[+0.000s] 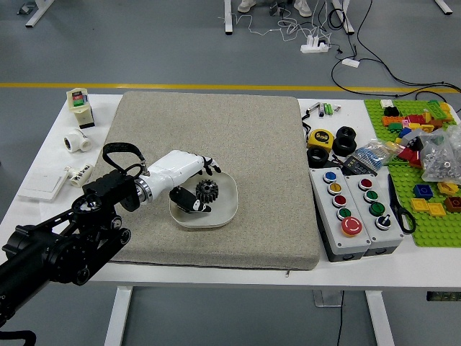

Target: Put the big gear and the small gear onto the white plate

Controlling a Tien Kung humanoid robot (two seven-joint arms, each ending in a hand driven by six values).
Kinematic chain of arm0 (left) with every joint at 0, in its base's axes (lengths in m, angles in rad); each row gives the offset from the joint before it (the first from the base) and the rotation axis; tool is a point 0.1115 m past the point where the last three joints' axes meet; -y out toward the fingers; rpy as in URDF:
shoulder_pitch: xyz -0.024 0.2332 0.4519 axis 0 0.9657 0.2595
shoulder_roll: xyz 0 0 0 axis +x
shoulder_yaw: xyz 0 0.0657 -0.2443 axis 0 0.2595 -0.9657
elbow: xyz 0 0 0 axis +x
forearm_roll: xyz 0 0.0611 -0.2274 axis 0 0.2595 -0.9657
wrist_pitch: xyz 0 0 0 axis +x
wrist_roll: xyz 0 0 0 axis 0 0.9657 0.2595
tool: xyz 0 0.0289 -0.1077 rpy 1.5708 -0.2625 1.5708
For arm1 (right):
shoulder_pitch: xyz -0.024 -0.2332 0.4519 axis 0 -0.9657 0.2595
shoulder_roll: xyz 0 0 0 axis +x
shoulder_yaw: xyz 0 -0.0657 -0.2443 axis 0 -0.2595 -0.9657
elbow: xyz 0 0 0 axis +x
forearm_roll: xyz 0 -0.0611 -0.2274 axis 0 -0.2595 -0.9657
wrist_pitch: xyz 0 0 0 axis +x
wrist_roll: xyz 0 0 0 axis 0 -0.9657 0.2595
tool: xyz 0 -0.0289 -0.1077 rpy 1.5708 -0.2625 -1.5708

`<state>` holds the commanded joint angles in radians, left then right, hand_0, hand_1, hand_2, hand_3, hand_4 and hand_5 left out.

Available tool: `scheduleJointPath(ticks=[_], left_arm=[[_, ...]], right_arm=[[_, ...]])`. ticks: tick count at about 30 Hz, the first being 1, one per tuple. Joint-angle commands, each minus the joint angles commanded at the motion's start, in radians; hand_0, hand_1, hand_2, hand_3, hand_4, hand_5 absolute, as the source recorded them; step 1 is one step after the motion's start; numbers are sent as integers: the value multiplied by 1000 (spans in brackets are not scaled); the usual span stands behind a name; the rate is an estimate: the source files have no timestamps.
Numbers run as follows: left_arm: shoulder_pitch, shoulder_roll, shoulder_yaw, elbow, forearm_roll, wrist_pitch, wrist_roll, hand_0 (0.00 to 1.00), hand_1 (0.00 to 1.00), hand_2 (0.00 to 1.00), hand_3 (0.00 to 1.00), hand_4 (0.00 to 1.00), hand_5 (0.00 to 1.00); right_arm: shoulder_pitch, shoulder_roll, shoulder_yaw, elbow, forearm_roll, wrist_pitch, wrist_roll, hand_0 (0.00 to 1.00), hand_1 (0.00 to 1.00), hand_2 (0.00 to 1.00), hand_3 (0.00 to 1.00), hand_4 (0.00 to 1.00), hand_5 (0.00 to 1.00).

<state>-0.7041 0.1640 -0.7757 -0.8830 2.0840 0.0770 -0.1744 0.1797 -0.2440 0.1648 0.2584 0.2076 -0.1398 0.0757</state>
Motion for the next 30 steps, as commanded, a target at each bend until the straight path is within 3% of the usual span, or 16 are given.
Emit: scheduleJointPath(ticks=[5,6,11,12,13,16,18,19,21,23,24,27,30], left_arm=[[12,0,-38,-33,2,40,-11,552,704,791,800,998,333],[12,0,-42,-35,2,43,-11,599,730,810,799,998,320],[52,-10,-132,-69,-12,107,-33,599,730,810,799,998,320],[68,-13,-160,-78,-31,124,-50,599,730,810,799,998,320],[86,-17,-188,-92,-54,136,-74,629,716,789,723,991,293],[132,-22,-266,-134,-114,151,-143,629,716,789,723,991,293],[185,-30,-335,-191,-182,156,-193,629,716,789,723,991,293],[205,-33,-363,-214,-212,160,-205,597,673,740,628,906,290],[241,-38,-413,-256,-273,165,-224,597,673,740,628,906,290],[287,-48,-476,-310,-353,158,-236,597,673,740,628,906,290],[311,-56,-506,-336,-393,147,-234,568,642,708,600,845,278],[372,-72,-582,-405,-509,108,-209,568,642,708,600,845,278],[438,-76,-655,-471,-630,21,-129,568,642,708,600,845,278]], right_arm=[[-1,0,0,-1,0,0,0,622,616,672,469,723,589],[-1,0,0,-1,0,0,0,622,617,670,469,723,590],[-7,2,-3,-2,4,0,-1,622,617,670,469,723,590],[-8,2,-2,-2,3,0,-1,622,617,670,469,723,590],[-9,2,1,-2,1,0,-1,621,616,670,469,723,590],[-10,1,10,-3,-3,-1,0,621,616,670,469,723,590],[-11,-2,18,-3,-5,-1,1,621,616,670,469,723,590],[-11,-3,19,-3,-6,-1,2,621,616,669,469,723,590],[-13,-3,27,-3,-9,-1,3,621,616,669,469,723,590],[-15,-3,28,-4,-6,0,4,621,616,669,469,723,590],[-17,-3,29,-4,-7,0,5,620,615,670,469,723,589],[-21,-1,28,-4,-4,0,6,620,615,670,469,723,589],[-27,2,20,-5,-5,0,6,620,615,670,469,723,589]])
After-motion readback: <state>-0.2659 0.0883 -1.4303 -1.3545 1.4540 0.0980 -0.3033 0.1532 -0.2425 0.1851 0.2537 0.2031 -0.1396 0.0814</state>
